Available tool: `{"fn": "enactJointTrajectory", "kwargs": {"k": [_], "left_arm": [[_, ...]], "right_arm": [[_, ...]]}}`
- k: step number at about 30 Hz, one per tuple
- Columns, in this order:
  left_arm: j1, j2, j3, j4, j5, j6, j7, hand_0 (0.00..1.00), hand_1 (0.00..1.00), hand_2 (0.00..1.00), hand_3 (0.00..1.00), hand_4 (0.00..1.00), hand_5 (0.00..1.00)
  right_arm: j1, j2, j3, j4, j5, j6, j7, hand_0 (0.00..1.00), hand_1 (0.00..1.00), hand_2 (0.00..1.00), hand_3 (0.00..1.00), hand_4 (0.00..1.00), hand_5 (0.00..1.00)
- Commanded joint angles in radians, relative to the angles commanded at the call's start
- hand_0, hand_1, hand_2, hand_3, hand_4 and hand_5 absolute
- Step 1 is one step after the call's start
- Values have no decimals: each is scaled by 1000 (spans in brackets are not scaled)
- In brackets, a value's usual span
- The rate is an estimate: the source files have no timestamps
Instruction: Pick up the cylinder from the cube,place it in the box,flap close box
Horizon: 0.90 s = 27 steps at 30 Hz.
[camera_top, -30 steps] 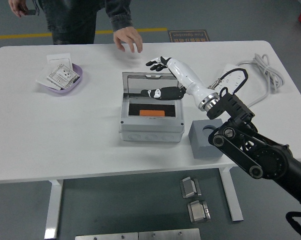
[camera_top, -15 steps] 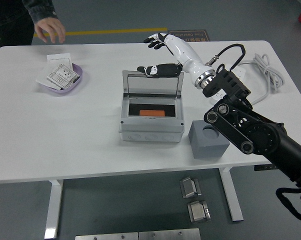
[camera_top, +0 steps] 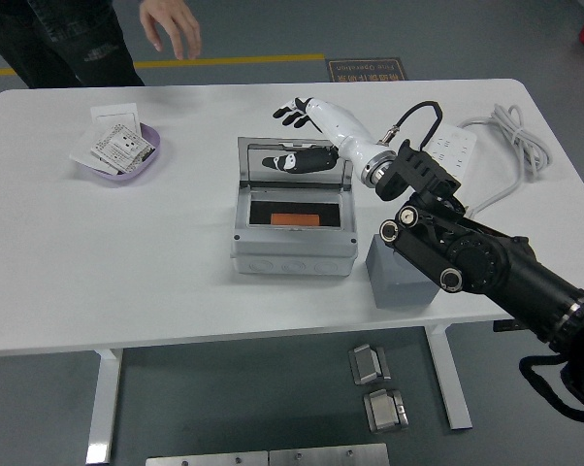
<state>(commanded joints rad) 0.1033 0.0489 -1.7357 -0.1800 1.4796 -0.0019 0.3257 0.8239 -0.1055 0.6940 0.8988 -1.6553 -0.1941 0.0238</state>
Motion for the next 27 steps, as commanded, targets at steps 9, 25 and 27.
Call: {"fn": "enactJointTrajectory", "kwargs": {"k": [9,25,27], "left_arm": [[0,-1,5,0,-4,-1,-5,634,616,569,597,669,276],[4,-1,3,0,-5,1,-6,634,616,570,596,669,275],[5,-2,2,0,-4,1,-6,634,616,570,596,669,275]], "right_arm": [[-33,-38,-12,94,-12,-6,-5,828,698,717,752,971,428],[-104,-112,-40,233,-21,-3,-19,819,692,715,753,969,440],[-113,-122,-43,256,-22,-3,-22,819,692,715,753,969,440]]}}
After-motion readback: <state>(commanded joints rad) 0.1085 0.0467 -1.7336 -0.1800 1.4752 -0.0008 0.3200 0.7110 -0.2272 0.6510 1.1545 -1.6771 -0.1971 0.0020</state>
